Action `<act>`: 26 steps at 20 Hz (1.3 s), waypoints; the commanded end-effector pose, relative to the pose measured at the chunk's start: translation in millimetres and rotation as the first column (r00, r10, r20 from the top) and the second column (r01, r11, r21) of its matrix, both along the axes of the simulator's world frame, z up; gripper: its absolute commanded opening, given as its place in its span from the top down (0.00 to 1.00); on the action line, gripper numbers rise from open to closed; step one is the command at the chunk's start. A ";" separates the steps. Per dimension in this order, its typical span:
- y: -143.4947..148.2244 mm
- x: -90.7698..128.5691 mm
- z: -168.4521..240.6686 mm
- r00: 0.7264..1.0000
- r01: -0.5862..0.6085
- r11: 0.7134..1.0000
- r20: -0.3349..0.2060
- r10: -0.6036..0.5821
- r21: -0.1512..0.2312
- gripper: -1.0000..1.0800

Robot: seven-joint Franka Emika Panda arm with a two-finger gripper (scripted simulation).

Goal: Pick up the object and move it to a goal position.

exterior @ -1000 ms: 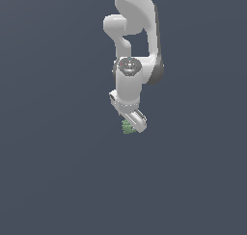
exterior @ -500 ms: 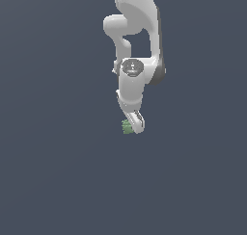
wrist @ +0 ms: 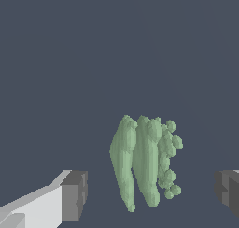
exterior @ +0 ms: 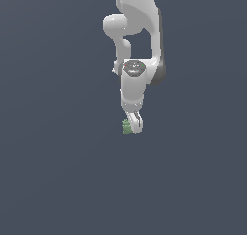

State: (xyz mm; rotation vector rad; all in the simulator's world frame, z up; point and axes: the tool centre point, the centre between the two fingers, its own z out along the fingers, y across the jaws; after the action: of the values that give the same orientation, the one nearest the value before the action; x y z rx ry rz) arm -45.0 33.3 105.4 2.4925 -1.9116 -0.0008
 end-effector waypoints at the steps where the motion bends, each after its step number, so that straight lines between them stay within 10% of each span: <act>1: 0.6 -0.9 -0.7 1.000 0.021 1.000 0.000 -0.021 0.000 0.04; 24: 1.1 -1.7 -51.3 1.000 0.031 1.000 0.001 -0.031 0.000 0.04; 25: 1.1 -1.7 -51.3 1.000 0.031 1.000 0.001 -0.031 0.000 1.00; 26: 1.1 -1.7 -51.3 1.000 0.031 1.000 0.001 -0.031 0.000 1.00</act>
State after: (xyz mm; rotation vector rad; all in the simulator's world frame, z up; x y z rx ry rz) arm -46.6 34.4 55.1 2.4629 -1.9505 0.0006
